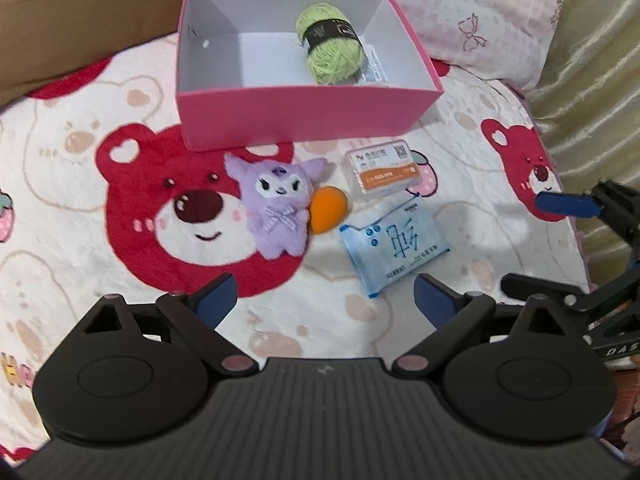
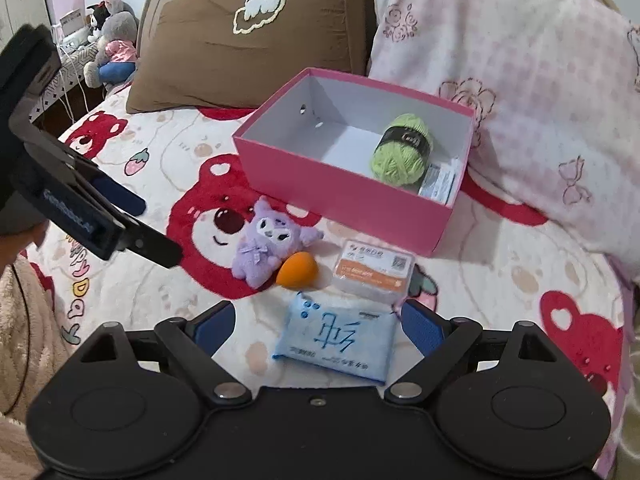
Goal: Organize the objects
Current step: 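Withdraw the left tool from the box toward the blue-and-white wipe pack, then close the left tool on the edge of the wipe pack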
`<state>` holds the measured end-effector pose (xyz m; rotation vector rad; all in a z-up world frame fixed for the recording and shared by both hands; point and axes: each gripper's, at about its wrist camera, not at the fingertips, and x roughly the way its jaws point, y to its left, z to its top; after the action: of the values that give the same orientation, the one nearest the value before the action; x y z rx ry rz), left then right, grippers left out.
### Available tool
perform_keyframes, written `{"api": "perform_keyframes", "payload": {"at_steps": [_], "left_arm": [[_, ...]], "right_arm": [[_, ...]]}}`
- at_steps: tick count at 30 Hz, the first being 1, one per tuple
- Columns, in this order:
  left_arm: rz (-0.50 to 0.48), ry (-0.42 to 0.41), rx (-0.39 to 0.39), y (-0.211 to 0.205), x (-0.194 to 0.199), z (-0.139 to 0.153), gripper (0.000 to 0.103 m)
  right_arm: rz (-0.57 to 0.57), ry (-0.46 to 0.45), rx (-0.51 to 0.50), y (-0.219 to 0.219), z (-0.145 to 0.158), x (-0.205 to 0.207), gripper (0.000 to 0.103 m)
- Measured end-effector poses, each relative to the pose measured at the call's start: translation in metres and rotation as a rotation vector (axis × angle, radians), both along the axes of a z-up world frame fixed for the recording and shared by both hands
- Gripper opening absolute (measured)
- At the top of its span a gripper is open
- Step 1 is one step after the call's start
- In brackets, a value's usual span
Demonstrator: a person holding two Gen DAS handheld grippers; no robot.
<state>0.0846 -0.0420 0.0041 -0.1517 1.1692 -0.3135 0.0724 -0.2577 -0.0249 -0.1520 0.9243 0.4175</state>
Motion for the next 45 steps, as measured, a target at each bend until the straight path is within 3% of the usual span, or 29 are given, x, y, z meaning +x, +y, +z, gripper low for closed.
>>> {"api": "perform_keyframes", "payload": {"at_steps": [5,8,13,15,18,22,28,33,37,41,43,45], "left_arm": [[-0.008,-0.071,0.018,-0.011,-0.011,-0.004,0.095],[-0.027,-0.102,0.051,-0.020,-0.017,-0.010,0.095],[0.004,-0.073,-0.022,-0.014,-0.013,-0.029,0.095],[0.015,-0.085,-0.045,-0.015,-0.012,-0.035,0.095],[0.017,-0.141,-0.073,-0.018,-0.016,-0.044,0.095],[0.008,-0.188,-0.083,-0.027,-0.018,-0.057,0.095],[0.048,-0.186,-0.093,-0.039,-0.016,-0.086,0.095],[0.078,-0.141,-0.111,-0.047,-0.010,-0.115,0.085],[0.101,-0.128,-0.138,-0.045,-0.006,-0.124,0.077],[0.106,-0.096,-0.171,-0.046,0.001,-0.134,0.052],[0.099,-0.087,-0.181,-0.050,0.003,-0.140,0.047],[0.088,-0.088,-0.207,-0.054,0.005,-0.144,0.036]], "right_arm": [[-0.029,-0.003,0.009,-0.003,-0.025,-0.001,0.092],[-0.060,-0.001,0.082,-0.010,-0.043,0.004,0.092],[-0.152,0.049,0.259,-0.030,-0.068,0.007,0.092],[-0.172,0.042,0.280,-0.034,-0.076,0.004,0.092],[-0.215,0.004,0.223,-0.034,-0.089,0.000,0.092],[-0.274,-0.066,0.063,-0.024,-0.113,0.001,0.092],[-0.293,-0.040,0.078,-0.021,-0.141,0.010,0.088],[-0.307,-0.032,0.117,-0.016,-0.147,0.011,0.087],[-0.310,-0.058,0.077,-0.016,-0.149,0.010,0.081],[-0.359,-0.049,0.108,-0.031,-0.157,0.015,0.072],[-0.388,-0.026,0.169,-0.040,-0.158,0.016,0.065],[-0.391,-0.024,0.168,-0.042,-0.159,0.015,0.057]]}}
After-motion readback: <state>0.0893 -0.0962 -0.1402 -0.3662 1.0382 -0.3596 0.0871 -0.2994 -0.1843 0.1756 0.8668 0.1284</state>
